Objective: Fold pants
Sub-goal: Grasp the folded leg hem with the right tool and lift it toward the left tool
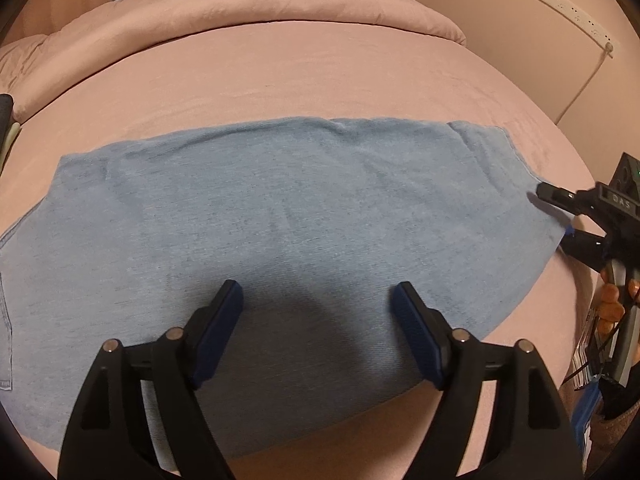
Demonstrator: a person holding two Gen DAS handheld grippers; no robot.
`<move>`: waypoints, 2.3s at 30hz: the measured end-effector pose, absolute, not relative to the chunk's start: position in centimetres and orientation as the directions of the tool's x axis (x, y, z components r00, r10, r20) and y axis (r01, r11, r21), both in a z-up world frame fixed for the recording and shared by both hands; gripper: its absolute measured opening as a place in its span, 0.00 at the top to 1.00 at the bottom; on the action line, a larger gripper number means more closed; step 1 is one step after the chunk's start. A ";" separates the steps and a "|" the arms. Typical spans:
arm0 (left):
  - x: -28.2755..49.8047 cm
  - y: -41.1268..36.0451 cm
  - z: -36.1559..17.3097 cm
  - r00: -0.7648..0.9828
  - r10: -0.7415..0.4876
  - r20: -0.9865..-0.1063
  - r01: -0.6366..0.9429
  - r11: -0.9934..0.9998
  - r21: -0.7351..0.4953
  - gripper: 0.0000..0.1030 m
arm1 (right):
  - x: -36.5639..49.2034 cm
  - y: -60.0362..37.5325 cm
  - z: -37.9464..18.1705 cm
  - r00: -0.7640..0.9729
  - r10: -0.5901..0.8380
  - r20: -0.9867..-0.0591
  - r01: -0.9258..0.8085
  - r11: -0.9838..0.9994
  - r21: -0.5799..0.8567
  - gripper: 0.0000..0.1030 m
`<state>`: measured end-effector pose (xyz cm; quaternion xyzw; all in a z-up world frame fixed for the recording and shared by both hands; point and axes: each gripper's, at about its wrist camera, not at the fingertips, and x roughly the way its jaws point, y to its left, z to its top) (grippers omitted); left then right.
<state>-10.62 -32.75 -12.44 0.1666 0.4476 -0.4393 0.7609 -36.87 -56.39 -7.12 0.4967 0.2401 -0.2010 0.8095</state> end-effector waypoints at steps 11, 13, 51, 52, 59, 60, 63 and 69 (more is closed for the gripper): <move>-10.1 -32.5 -12.5 0.176 -0.541 -0.822 0.806 0.559 -0.195 0.21 | -34.5 -54.0 -6.6 0.765 -0.204 -0.611 0.624 0.468 0.625 0.85; -10.0 -32.5 -12.5 0.170 -0.546 -0.820 0.800 0.563 -0.209 0.21 | -34.3 -53.4 -6.0 0.761 -0.235 -0.604 0.628 0.500 0.597 0.86; -4.7 -24.8 -10.6 -0.172 -0.929 -0.328 0.352 0.254 -0.901 0.12 | -23.2 -33.9 -4.3 0.771 -0.268 -0.578 0.194 0.963 -0.187 0.86; -4.7 -25.0 -10.6 -0.186 -0.923 -0.337 0.355 0.257 -0.899 0.11 | -22.9 -33.3 -4.7 0.762 -0.277 -0.585 0.180 0.959 -0.219 0.86; -3.7 -25.8 -11.6 -0.154 -0.892 -0.425 0.373 0.346 -0.861 0.44 | -22.8 -31.5 -5.5 0.747 -0.296 -0.595 0.112 0.939 -0.326 0.86; -3.5 -25.6 -11.5 -0.146 -0.889 -0.433 0.376 0.355 -0.856 0.51 | -22.8 -31.4 -5.5 0.747 -0.300 -0.593 0.111 0.936 -0.333 0.86; -2.9 -25.6 -11.6 -0.117 -0.874 -0.471 0.407 0.391 -0.826 0.86 | -22.8 -31.0 -5.3 0.752 -0.311 -0.581 0.113 0.929 -0.351 0.86; -1.5 -24.7 -10.4 -0.026 -0.880 -0.473 0.471 0.407 -0.783 0.92 | -21.7 -29.8 -4.5 0.772 -0.294 -0.563 0.093 0.929 -0.358 0.86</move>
